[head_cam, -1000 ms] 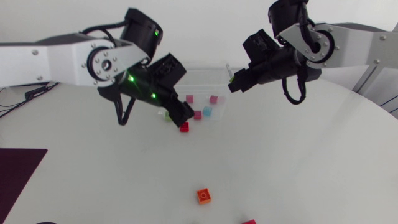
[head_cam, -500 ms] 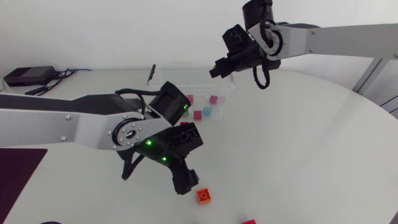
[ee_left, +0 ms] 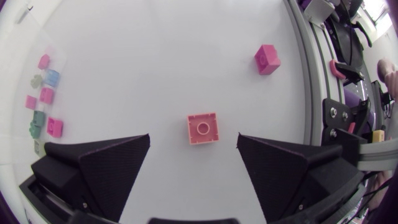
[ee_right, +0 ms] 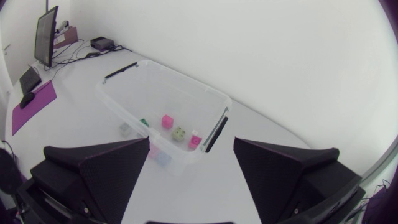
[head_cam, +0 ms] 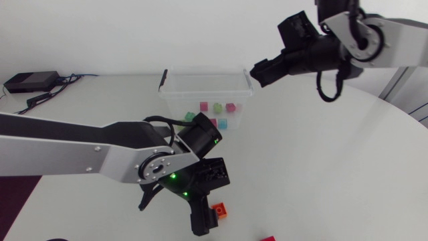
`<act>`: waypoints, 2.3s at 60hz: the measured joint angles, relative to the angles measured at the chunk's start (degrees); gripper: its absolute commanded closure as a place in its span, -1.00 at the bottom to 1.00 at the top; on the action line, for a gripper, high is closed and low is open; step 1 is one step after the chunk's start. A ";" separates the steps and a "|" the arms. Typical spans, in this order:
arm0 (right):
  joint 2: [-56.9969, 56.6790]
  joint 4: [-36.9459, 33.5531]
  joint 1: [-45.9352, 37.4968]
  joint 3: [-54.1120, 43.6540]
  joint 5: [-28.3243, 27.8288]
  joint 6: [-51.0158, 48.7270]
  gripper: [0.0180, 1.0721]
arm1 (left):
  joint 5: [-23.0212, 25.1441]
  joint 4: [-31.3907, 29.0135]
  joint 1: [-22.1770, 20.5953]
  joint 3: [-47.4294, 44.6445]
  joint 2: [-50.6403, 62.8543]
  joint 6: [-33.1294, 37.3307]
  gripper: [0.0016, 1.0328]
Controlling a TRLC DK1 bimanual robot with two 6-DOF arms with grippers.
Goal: Pick up the duplo bricks and place them in the container
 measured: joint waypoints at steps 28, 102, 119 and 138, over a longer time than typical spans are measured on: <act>-20.24 -3.74 2.43 -29.38 -0.39 -1.46 -0.93 | -1.81 -7.67 -3.39 8.26 9.57 -0.26 -0.66; -29.68 -25.38 18.69 -44.15 -8.83 -31.63 -0.86 | -1.75 -17.68 11.54 24.83 0.66 -2.71 0.52; -21.29 -18.67 23.71 -44.94 -6.10 -30.77 -0.76 | -1.68 -7.19 18.53 32.79 2.80 -5.14 0.48; -15.93 -15.72 23.76 -45.64 -5.68 -30.80 0.27 | -0.68 1.51 23.82 41.07 13.81 -8.24 0.46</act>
